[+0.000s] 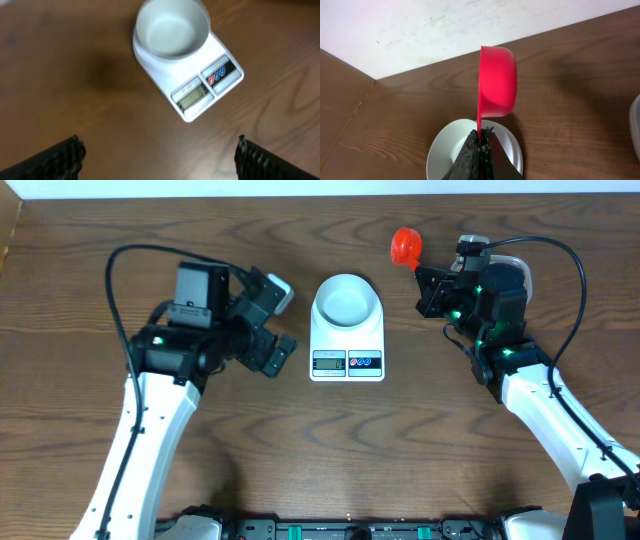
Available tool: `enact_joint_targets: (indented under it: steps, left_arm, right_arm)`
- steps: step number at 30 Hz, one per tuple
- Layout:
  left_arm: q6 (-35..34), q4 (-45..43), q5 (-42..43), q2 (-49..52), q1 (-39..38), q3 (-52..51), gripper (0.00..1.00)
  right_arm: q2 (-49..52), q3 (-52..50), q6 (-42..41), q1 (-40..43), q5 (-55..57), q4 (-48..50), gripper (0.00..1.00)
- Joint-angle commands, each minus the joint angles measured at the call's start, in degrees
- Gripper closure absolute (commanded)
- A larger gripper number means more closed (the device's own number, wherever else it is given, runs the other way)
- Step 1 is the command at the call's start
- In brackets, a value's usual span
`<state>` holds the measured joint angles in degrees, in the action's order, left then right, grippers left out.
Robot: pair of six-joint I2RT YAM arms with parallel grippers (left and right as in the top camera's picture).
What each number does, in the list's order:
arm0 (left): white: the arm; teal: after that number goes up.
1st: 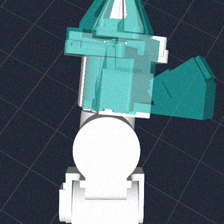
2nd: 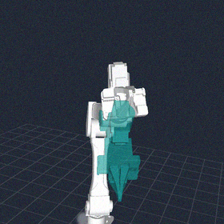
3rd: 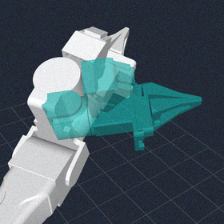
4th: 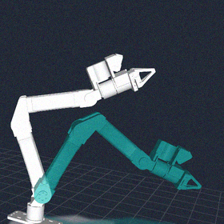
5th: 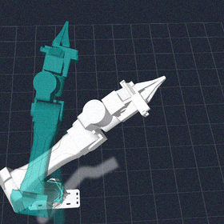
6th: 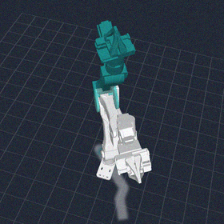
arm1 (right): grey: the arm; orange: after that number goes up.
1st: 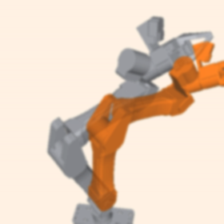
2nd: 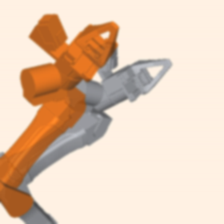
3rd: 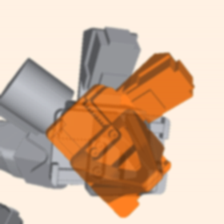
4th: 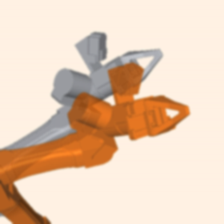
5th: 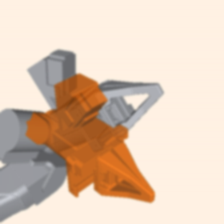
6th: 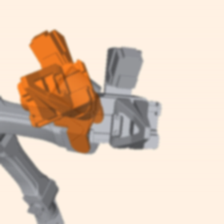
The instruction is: Scoop item into bowl and weigh 50g on scale
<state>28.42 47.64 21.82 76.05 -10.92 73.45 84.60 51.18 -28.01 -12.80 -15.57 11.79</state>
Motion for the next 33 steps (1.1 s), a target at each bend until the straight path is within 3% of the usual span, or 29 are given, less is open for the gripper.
enact_joint_targets:
  steps: [1, 10, 20, 33]
  left_arm:
    - [4.4, -0.2, 1.7, -0.4, 0.2, 2.5, 0.02]
    - [1.7, -4.3, 1.7, -0.4, 0.1, 2.5, 0.02]
    - [1.8, -4.5, 1.5, -0.4, 0.1, 2.4, 0.02]
    - [1.5, -4.2, 4.2, -0.4, 0.2, 2.4, 0.02]
  right_arm:
    - [0.0, 1.4, 0.9, 0.4, 0.2, 0.2, 0.99]
    - [0.0, 1.4, 0.9, 0.6, -5.2, -1.0, 0.99]
    - [0.0, 1.4, 3.1, 6.5, -22.8, -8.4, 0.99]
    - [0.0, 1.4, 5.4, 8.3, -23.8, -8.6, 0.99]
